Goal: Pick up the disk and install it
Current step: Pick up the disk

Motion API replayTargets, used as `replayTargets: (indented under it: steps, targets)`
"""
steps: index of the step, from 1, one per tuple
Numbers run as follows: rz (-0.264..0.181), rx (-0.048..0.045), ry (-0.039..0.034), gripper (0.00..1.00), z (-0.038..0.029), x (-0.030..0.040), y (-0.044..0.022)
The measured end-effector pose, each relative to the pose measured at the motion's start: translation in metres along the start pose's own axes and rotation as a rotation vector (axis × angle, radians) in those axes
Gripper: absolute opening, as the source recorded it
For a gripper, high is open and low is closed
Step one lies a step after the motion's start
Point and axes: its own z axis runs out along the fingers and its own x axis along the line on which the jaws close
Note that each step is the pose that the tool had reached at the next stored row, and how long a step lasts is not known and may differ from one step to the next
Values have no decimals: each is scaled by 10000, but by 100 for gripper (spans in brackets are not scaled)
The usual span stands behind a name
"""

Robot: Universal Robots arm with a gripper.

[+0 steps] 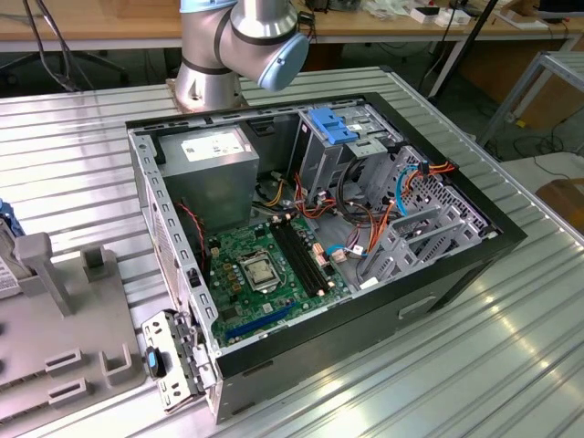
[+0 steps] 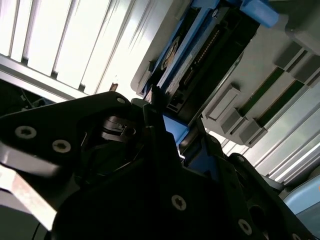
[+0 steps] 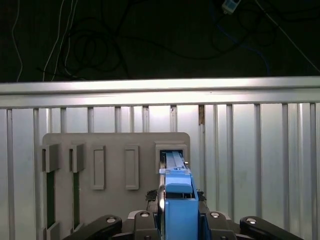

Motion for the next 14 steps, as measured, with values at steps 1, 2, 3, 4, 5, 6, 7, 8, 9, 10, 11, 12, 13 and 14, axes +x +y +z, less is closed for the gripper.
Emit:
replayTargets:
  steps: [1, 2, 3, 4, 5, 6, 7, 8, 9, 10, 11, 12, 13, 14]
  targets:
    - [-1, 0, 0, 37, 0, 0, 0]
    - [-1, 0, 0, 37, 0, 0, 0]
    - [-3, 1, -1, 37, -1, 0, 0]
    - [-2, 1, 0, 37, -80, 1, -1]
    - [-3, 0, 0, 37, -180, 3, -2]
    - [-2, 1, 0, 37, -190, 3, -2]
    - [-2, 1, -1, 37, -198, 3, -2]
    - [-3, 0, 0, 37, -200, 3, -2]
    - [-3, 0, 0, 37, -202, 3, -2]
    - [-2, 0, 0, 37, -204, 3, -2]
    - [-2, 0, 0, 37, -205, 3, -2]
    - [-2, 0, 0, 37, -207, 3, -2]
    - [-2, 0, 0, 37, -209, 3, -2]
    - [-2, 1, 0, 37, -211, 3, -2]
